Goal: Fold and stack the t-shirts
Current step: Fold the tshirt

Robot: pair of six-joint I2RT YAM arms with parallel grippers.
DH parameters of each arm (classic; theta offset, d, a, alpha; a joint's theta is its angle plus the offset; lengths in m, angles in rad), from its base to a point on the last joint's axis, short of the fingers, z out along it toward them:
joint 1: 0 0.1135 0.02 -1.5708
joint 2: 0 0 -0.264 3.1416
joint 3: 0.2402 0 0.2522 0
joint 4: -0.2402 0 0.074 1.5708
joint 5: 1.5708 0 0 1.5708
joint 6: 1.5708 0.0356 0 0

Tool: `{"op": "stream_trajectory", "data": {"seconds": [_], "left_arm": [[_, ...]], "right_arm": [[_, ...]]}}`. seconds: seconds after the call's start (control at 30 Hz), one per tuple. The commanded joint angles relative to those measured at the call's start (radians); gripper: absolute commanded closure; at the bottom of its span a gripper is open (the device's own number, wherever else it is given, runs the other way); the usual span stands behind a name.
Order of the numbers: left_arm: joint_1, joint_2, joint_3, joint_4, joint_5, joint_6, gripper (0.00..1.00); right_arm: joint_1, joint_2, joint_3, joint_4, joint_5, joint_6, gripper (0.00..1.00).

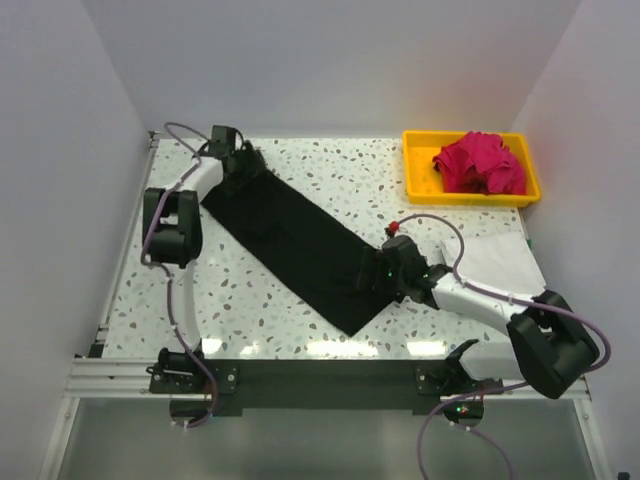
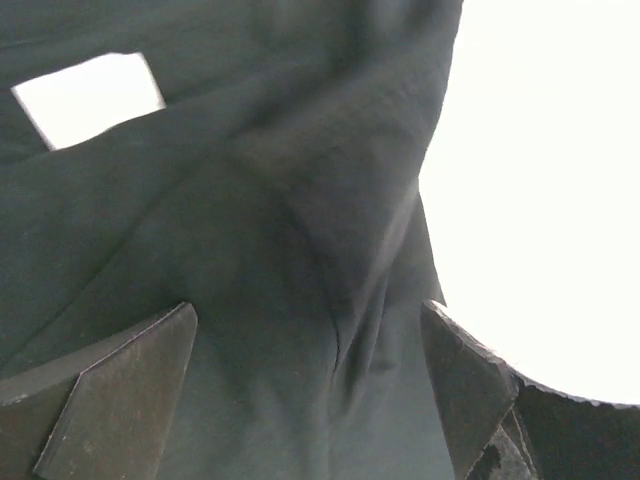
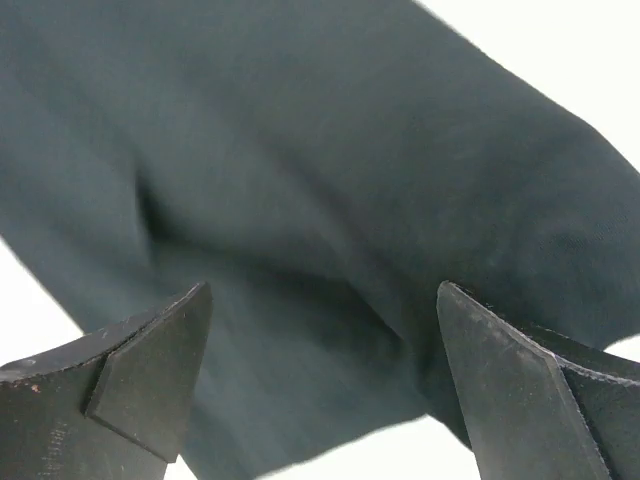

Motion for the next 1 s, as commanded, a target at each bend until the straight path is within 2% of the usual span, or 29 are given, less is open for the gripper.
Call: {"op": "stream_trajectory", "data": {"seconds": [0.0, 0.1, 0.17, 0.27, 0.33, 0.47, 0.57, 0.8, 0.97], "left_arm": [[-0.034, 0.307, 0.275, 0.071, 0.190, 0.038, 0.00], [-0.069, 0.436, 0.472, 0.073, 0.221, -0.001, 0.00], [-0.090, 0.476, 0.487, 0.184, 0.240, -0.055, 0.00], [-0.113, 0.518, 0.444, 0.398, 0.347, -0.157, 0.00], [-0.138, 0.551, 0.474, 0.479, 0.366, -0.180, 0.00], [-0.185, 0.603, 0.501, 0.556, 0.357, -0.198, 0.00], [-0.208, 0.603, 0.511, 0.573, 0.340, -0.189, 0.00], [-0.209, 0.444, 0.491, 0.536, 0.286, -0.111, 0.00], [-0.209, 0.217, 0.491, 0.459, 0.283, -0.030, 0.00]], "right_arm": [[0.121, -0.062, -0.083, -0.078, -0.035, 0.146, 0.01], [0.213, -0.092, -0.139, -0.053, -0.054, 0.211, 0.01], [0.274, -0.089, -0.146, -0.041, -0.095, 0.215, 0.01], [0.369, -0.038, -0.133, 0.022, -0.157, 0.211, 0.01], [0.423, 0.005, -0.114, 0.077, -0.169, 0.200, 0.01], [0.471, 0.129, -0.025, 0.103, -0.193, 0.151, 0.01], [0.485, 0.146, 0.016, 0.094, -0.192, 0.136, 0.01], [0.485, 0.040, 0.166, -0.082, -0.117, 0.002, 0.01], [0.485, 0.000, 0.291, -0.261, -0.011, -0.116, 0.01]]}}
